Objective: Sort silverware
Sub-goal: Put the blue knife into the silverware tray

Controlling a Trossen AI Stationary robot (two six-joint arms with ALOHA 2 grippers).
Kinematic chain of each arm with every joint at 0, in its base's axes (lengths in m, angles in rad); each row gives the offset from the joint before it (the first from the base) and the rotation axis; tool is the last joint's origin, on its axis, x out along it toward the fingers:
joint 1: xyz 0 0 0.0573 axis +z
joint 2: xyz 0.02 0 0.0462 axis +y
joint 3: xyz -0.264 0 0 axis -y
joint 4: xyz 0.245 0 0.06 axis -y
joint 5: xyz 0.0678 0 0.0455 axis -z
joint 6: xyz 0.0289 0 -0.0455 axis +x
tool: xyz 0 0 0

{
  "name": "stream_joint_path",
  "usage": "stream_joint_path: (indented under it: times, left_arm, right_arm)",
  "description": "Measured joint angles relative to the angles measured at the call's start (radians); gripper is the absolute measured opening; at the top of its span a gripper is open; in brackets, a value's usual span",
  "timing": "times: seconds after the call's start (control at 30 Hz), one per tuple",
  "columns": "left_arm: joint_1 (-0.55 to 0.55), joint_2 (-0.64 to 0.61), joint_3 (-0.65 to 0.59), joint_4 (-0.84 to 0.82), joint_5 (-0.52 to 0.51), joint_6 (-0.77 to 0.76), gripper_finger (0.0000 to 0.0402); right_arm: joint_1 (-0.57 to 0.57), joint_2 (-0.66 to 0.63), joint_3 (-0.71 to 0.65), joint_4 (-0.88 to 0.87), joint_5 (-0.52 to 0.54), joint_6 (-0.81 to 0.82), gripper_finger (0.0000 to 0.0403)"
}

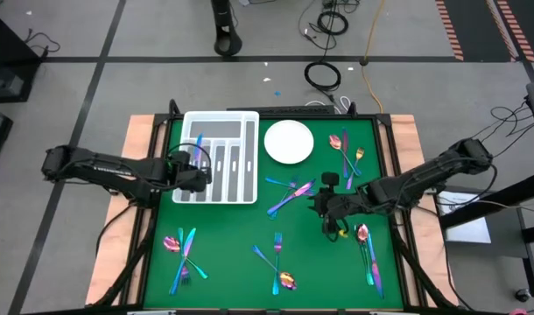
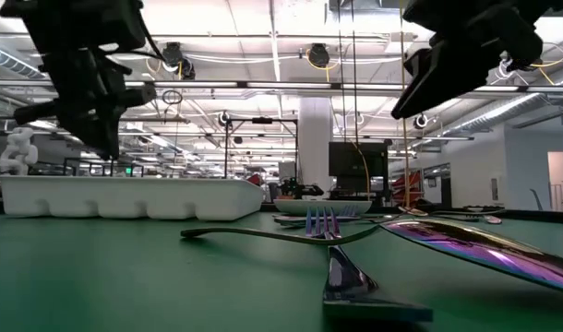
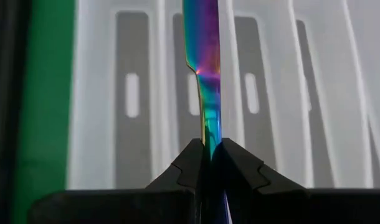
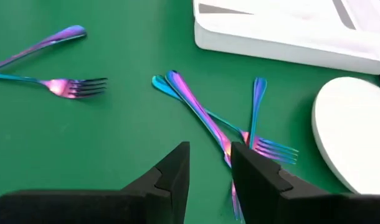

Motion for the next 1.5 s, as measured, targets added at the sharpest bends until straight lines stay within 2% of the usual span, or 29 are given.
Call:
stream_joint_path:
  times: [0.17,0.4,0.63,1.2,1.3,1.5]
  left_arm:
    - [0.018,0.001,-0.037,0.096,0.02,0.0,0.0043]
    - [0.068,0.001,-0.101,0.123,0.049,0.002,0.0044]
    - [0.072,0.007,-0.136,0.214,0.057,0.034,0.0044]
    - [0.073,0.14,-0.154,0.313,0.09,0.079,0.0046]
    - [0.073,0.141,-0.154,0.313,0.113,0.08,0.006]
    - [0.072,0.141,-0.153,0.319,0.145,0.109,0.0114]
  right_arm:
    - [-0.018,0.0,-0.018,0.024,-0.001,-0.008,0.0105]
    - [-0.017,0.0,-0.02,0.039,-0.05,-0.024,0.0105]
    - [-0.017,0.0,-0.02,0.052,-0.052,-0.03,0.0105]
    - [-0.017,0.0,-0.021,0.056,-0.052,-0.03,0.0105]
    - [-0.017,0.0,-0.021,0.056,-0.052,-0.031,0.0105]
    - [-0.017,0.0,-0.021,0.06,-0.052,-0.031,0.0105]
